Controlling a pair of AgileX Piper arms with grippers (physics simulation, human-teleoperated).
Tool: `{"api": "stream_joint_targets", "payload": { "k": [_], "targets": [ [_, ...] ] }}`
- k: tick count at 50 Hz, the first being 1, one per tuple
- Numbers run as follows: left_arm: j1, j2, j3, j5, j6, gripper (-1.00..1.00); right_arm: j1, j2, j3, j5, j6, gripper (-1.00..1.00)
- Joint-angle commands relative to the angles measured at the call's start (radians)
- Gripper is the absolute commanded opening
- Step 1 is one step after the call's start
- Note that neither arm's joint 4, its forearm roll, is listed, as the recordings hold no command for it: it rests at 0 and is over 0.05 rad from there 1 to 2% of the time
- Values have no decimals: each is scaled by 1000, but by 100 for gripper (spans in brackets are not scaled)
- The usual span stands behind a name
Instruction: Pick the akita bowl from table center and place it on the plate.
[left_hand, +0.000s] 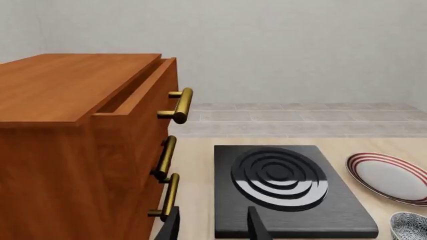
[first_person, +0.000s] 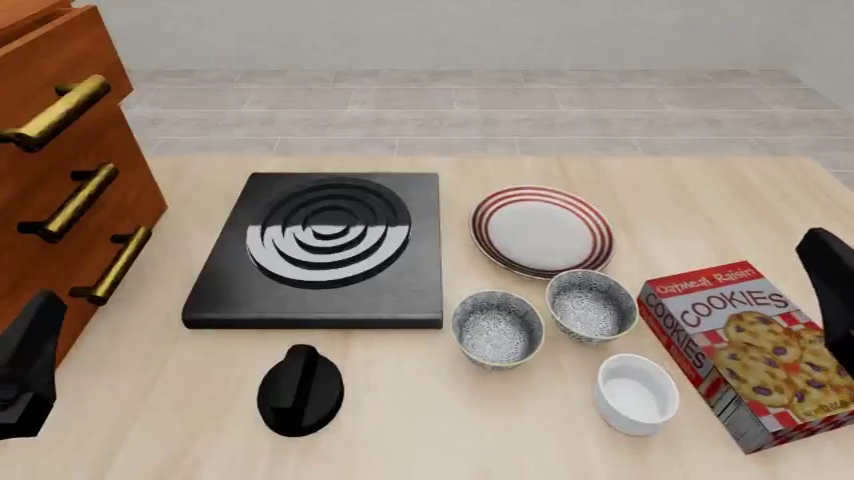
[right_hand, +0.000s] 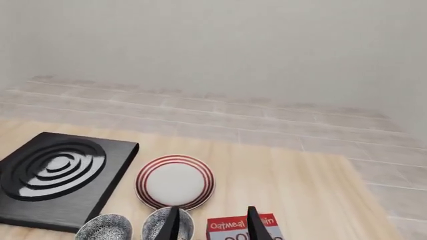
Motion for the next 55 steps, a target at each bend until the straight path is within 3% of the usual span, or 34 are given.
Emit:
{"api": "stream_joint_targets", "payload": {
  "k": [1, 6, 12, 13, 23, 30, 41, 42, 48, 52, 55],
  "targets": [
    [0, 0, 0, 0, 0, 100, 91, 140, -129, 71, -46, 100],
    [0, 0, 0, 0, 0, 100, 167, 237, -187, 108, -95, 100],
    [0, 0, 0, 0, 0, 100, 207, 300, -232, 156, -135, 100],
    [0, 0, 0, 0, 0, 100, 207, 295, -243, 166, -121, 100],
    [0, 0, 0, 0, 0, 100, 287, 420, -326, 237, -208, 100],
    [0, 0, 0, 0, 0, 100, 372, 539, -401, 317, -224, 100],
    [0, 0, 0, 0, 0, 100, 480, 700, -414, 344, -286, 100],
    [0, 0, 0, 0, 0, 100, 482, 714, -411, 347, -312, 100],
    [0, 1, 0, 0, 0, 100, 553, 815, -469, 385, -284, 100],
    [0, 0, 0, 0, 0, 100, 547, 857, -500, 400, -341, 100],
    [0, 0, 0, 0, 0, 100, 578, 907, -520, 415, -350, 100]
  ]
}}
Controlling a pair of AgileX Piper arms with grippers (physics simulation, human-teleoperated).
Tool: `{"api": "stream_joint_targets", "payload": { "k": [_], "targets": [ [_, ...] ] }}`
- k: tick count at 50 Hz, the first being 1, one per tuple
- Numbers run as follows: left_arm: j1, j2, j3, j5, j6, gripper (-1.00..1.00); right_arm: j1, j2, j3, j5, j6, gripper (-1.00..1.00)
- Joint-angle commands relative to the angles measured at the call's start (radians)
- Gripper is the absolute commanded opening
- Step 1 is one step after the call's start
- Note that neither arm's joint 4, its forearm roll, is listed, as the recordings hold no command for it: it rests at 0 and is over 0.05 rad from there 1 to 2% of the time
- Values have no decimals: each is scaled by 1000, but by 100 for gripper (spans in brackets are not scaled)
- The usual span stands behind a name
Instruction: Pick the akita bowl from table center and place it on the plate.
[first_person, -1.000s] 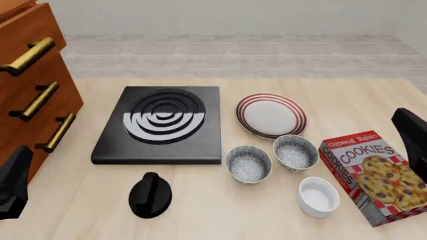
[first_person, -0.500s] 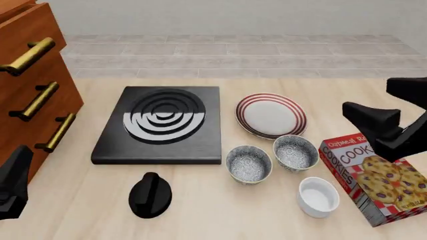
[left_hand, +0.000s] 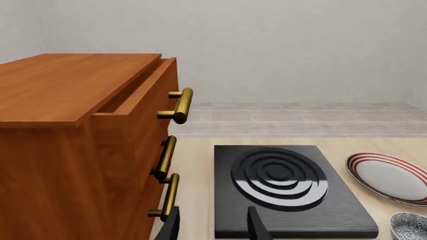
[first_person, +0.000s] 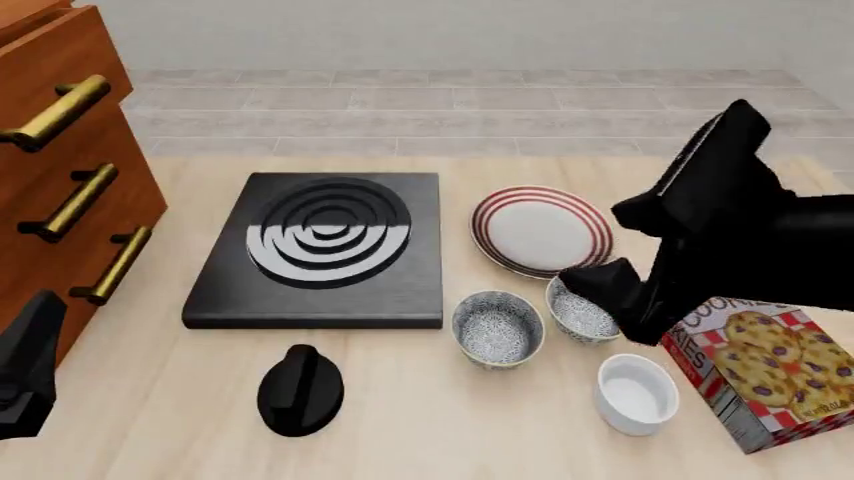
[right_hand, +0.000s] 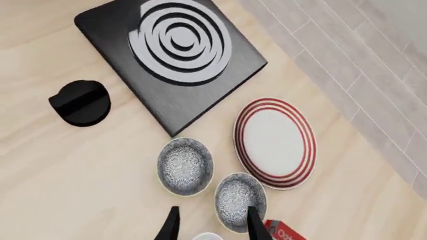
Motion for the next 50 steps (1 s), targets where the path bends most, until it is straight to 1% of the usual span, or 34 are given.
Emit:
{"api": "stream_joint_targets", "payload": {
  "k": [1, 2, 5, 10, 11, 13, 14, 16, 17, 19, 29, 33, 34, 35, 36, 39, 43, 50],
  "targets": [
    [0, 0, 0, 0, 0, 100, 83, 152, -70, 52, -54, 100],
    [0, 0, 0, 0, 0, 100, 91, 178, -70, 55, -64, 100],
    [0, 0, 0, 0, 0, 100, 90, 207, -85, 58, -70, 100],
    [0, 0, 0, 0, 0, 100, 149, 285, -108, 76, -76, 100],
    [0, 0, 0, 0, 0, 100, 166, 310, -114, 79, -87, 100],
    [0, 0, 0, 0, 0, 100, 173, 317, -115, 79, -93, 100],
    [0, 0, 0, 0, 0, 100, 178, 343, -106, 75, -134, 100],
    [0, 0, 0, 0, 0, 100, 170, 351, -107, 73, -139, 100],
    [0, 0, 0, 0, 0, 100, 153, 366, -105, 70, -160, 100],
    [0, 0, 0, 0, 0, 100, 145, 384, -98, 64, -196, 100],
    [0, 0, 0, 0, 0, 100, 157, 442, -93, 37, -186, 100],
    [0, 0, 0, 0, 0, 100, 137, 463, -87, 18, -219, 100],
    [0, 0, 0, 0, 0, 100, 123, 474, -87, 5, -237, 100],
    [0, 0, 0, 0, 0, 100, 123, 474, -87, 5, -237, 100],
    [0, 0, 0, 0, 0, 100, 111, 474, -87, -11, -253, 100],
    [0, 0, 0, 0, 0, 100, 128, 500, -80, -37, -244, 100],
    [0, 0, 0, 0, 0, 100, 130, 529, -68, -66, -250, 100],
    [0, 0, 0, 0, 0, 100, 142, 549, -71, -76, -240, 100]
  ]
}}
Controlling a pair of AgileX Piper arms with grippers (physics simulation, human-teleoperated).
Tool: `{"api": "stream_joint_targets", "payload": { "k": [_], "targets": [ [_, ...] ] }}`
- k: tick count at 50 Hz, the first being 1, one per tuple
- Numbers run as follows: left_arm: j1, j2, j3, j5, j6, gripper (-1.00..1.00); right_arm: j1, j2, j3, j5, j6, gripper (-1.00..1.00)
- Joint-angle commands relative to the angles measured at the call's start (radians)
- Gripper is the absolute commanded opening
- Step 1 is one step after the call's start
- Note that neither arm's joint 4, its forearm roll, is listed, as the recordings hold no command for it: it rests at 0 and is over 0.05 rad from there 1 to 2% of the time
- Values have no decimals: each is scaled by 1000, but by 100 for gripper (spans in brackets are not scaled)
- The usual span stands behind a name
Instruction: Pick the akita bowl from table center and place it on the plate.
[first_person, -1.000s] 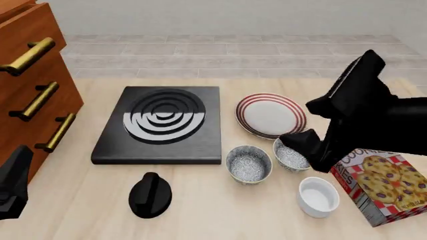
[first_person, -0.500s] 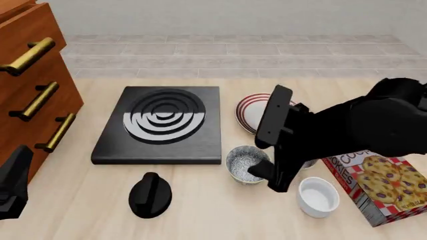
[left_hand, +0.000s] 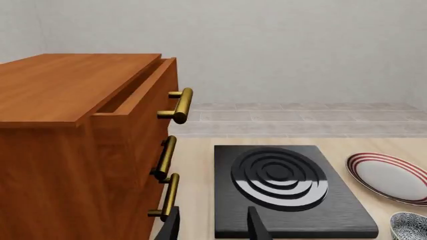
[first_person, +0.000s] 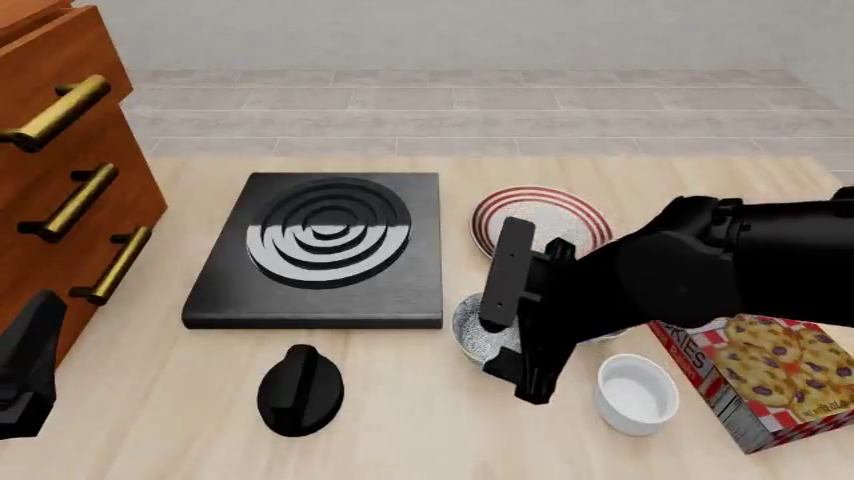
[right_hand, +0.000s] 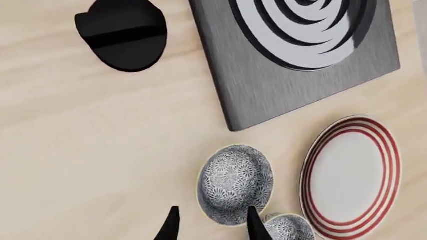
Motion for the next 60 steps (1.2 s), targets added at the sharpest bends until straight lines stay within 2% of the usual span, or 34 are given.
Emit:
{"api": "stream_joint_targets", "payload": {
  "k": [1, 22, 30, 47, 53, 55, 56, 60],
  "targets": [
    [0, 0, 0, 0, 0, 100, 7, 53, 8, -42, -10, 100],
    [0, 0, 0, 0, 0, 100, 30, 107, 21, -87, 32, 100],
    [0, 0, 0, 0, 0, 100, 47, 132, 41, -113, 70, 100],
    [0, 0, 0, 0, 0, 100, 54, 169, 52, -156, 92, 100],
    [0, 0, 0, 0, 0, 100, 31, 193, 64, -182, 75, 100],
    [0, 0, 0, 0, 0, 100, 18, 206, 58, -178, 85, 100],
    [0, 0, 0, 0, 0, 100, 10, 212, 66, -185, 63, 100],
    [0, 0, 0, 0, 0, 100, 24, 218, 64, -192, 79, 100]
  ]
}}
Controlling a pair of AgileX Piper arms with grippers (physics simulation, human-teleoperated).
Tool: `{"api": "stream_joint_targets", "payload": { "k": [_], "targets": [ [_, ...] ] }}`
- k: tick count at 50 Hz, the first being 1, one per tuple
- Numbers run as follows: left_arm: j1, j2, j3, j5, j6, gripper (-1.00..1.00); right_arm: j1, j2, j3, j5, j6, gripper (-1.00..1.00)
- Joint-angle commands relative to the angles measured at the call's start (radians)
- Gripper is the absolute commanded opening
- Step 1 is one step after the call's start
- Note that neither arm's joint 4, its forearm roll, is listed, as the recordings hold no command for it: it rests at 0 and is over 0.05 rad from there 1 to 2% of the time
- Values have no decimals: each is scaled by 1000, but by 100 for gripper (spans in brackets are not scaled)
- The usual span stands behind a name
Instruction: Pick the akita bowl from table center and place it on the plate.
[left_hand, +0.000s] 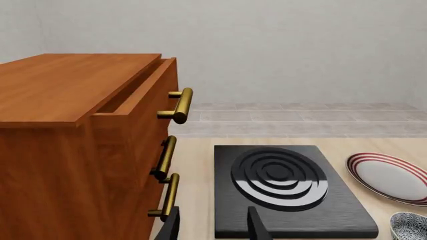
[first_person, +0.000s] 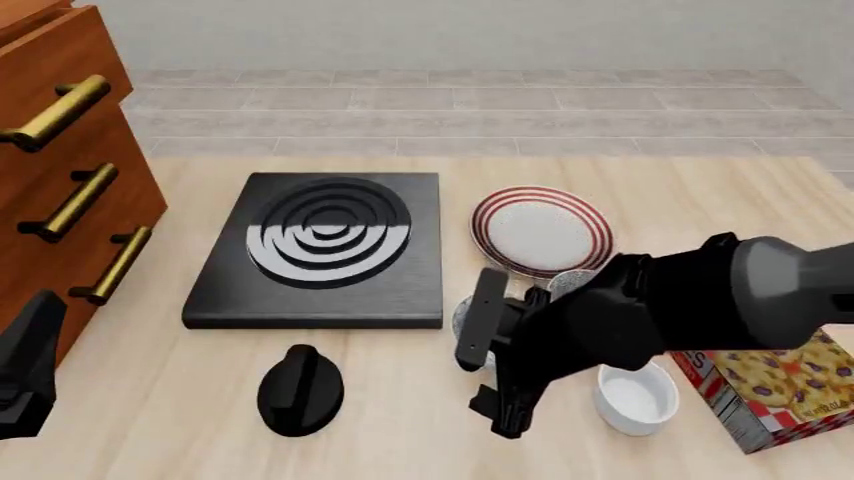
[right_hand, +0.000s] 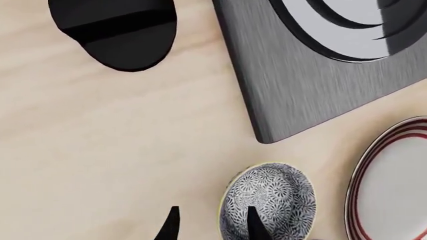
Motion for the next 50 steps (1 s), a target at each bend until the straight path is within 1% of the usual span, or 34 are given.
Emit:
{"api": "stream_joint_targets", "payload": {
  "k": [1, 12, 15, 17, 19, 21, 22, 25, 34, 37, 38, 40, 41, 42, 50],
  "targets": [
    [0, 0, 0, 0, 0, 100, -8, 35, 8, -29, 2, 100],
    [0, 0, 0, 0, 0, 100, 14, 58, 12, -45, 29, 100],
    [0, 0, 0, 0, 0, 100, 27, 54, 4, -32, 49, 100],
    [0, 0, 0, 0, 0, 100, -1, 51, 4, -44, 19, 100],
    [0, 0, 0, 0, 0, 100, -6, 44, 8, -45, -5, 100],
    [0, 0, 0, 0, 0, 100, -2, 37, 2, -35, -4, 100],
    [0, 0, 0, 0, 0, 100, -8, 34, 3, -37, -15, -100],
    [0, 0, 0, 0, 0, 100, -21, 33, 7, -48, -33, -100],
    [0, 0, 0, 0, 0, 100, -29, 34, 18, -70, -57, -100],
    [0, 0, 0, 0, 0, 100, -25, 21, 7, -59, -48, -100],
    [0, 0, 0, 0, 0, 100, -10, 16, 2, -48, -32, -100],
    [0, 0, 0, 0, 0, 100, 0, 13, 2, -45, -29, -100],
    [0, 0, 0, 0, 0, 100, 15, 3, -7, -31, -9, -100],
    [0, 0, 0, 0, 0, 100, 23, -4, -9, -25, -4, -100],
    [0, 0, 0, 0, 0, 100, 20, -53, -26, 22, -6, -100]
  ]
}}
